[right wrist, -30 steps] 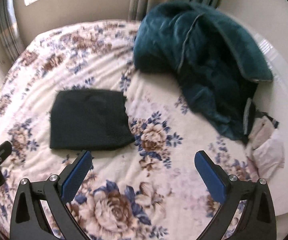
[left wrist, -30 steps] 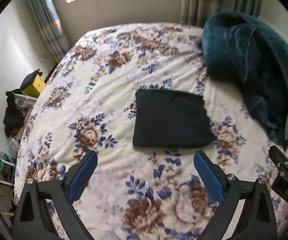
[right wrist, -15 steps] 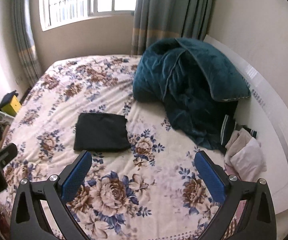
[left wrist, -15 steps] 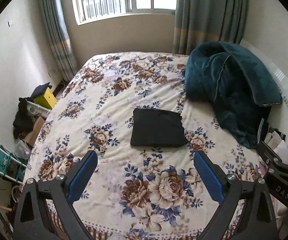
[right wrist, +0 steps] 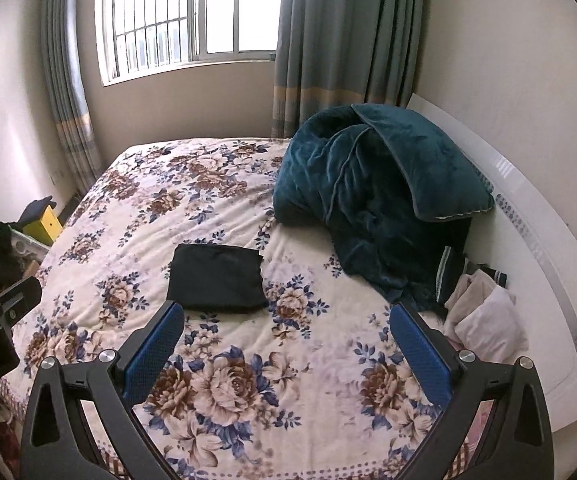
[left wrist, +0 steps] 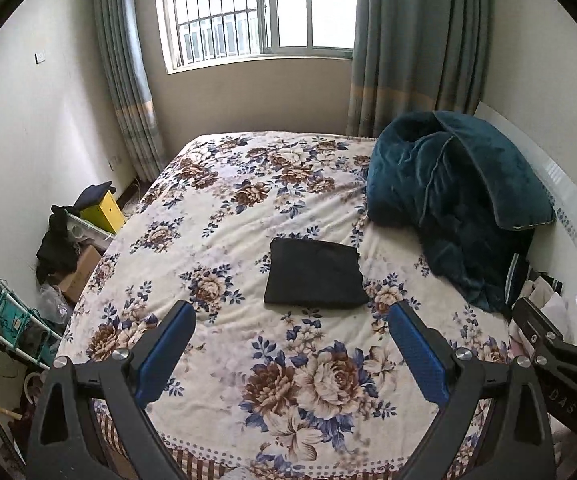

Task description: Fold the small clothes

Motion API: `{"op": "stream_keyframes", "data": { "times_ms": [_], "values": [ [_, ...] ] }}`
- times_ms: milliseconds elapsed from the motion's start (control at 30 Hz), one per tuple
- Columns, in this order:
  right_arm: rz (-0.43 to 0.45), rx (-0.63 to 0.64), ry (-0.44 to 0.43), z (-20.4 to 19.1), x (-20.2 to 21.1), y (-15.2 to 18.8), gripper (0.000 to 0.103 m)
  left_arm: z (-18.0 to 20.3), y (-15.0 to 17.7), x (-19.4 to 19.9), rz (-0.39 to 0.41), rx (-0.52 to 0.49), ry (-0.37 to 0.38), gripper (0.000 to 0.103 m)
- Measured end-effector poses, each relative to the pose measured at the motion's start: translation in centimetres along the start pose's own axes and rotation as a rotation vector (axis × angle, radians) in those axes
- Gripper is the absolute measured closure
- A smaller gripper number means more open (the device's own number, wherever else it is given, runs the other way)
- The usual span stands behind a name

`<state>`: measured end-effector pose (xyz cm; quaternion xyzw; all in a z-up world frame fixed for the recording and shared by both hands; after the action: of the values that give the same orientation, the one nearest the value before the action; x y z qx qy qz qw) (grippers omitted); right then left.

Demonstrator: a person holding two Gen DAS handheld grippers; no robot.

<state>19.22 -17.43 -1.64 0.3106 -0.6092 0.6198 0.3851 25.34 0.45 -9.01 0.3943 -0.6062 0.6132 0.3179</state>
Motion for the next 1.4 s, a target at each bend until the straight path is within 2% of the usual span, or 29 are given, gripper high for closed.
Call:
{"op": "stream_keyframes", "data": {
  "times_ms": [100, 167, 900, 1400],
  "values": [
    [0.014, 0.002, -0.005, 0.3, 0.8, 0.0, 0.000, -0.3, 0.2, 0.5, 0.015, 0.016, 0.007, 0.005],
    [0.019, 0.003, -0.018, 0.5, 1.1, 0.0, 0.000, -0.3, 0.3, 0.6, 0.018, 0.021, 0.017, 0.000],
    [0.092, 0.004, -0.041, 0.4, 4.1, -0.5, 0.000, -1.0, 0.4, 3.0, 0.075, 0.028, -0.032, 0.000],
    [0.087, 0.023, -0.049, -0.1, 4.0, -0.3, 0.000, -1.4, 0.6, 3.0, 0.060, 0.040, -0.028, 0.000]
  ]
}}
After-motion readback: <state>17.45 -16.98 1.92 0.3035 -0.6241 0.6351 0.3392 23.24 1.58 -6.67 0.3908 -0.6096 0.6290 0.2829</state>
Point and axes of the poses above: each gripper's, at about its wrist camera, not at the fingertips, and x roughly against the way its jaws point, z to its right, y to its underside, the point moved 9 cm from there along -x, roughly the way its jaws point, and after that the axes turned 15 degrees about -z, right-handed, at the moved point
